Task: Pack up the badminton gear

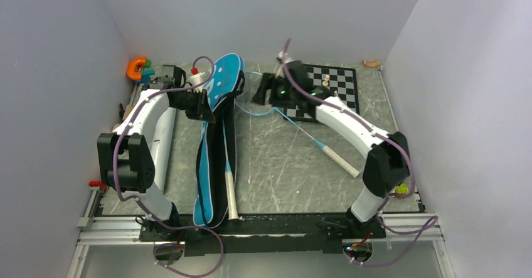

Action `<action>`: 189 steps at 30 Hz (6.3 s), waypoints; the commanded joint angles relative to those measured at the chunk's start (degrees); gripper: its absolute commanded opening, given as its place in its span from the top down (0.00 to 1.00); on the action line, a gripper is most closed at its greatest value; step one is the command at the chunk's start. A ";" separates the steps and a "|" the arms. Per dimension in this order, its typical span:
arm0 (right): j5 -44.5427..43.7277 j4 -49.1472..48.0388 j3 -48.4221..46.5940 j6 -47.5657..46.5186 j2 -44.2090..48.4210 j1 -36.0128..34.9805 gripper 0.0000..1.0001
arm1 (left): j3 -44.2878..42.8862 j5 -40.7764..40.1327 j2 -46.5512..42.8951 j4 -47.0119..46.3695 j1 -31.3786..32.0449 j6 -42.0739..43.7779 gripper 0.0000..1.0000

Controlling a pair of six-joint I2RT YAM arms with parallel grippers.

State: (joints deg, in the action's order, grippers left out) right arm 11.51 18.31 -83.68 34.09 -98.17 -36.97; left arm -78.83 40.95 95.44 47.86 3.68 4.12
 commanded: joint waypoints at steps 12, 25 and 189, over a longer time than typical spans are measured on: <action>-12.95 7.90 11.67 -9.78 -1.66 18.95 0.27 | -1.62 -3.25 -3.18 0.12 -1.05 0.41 1.00; -5.19 1.39 17.87 -11.37 -6.20 20.56 0.29 | -1.29 -5.21 -4.61 1.74 -1.05 1.64 1.00; 5.03 -15.08 -2.41 8.37 -13.79 -12.55 1.00 | -12.38 0.17 2.72 13.07 3.64 10.14 1.00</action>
State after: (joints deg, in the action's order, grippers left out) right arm 17.45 15.53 -82.87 40.42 -113.06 -51.64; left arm -88.75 33.71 102.37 57.67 5.72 12.69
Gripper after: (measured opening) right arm 0.042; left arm 0.033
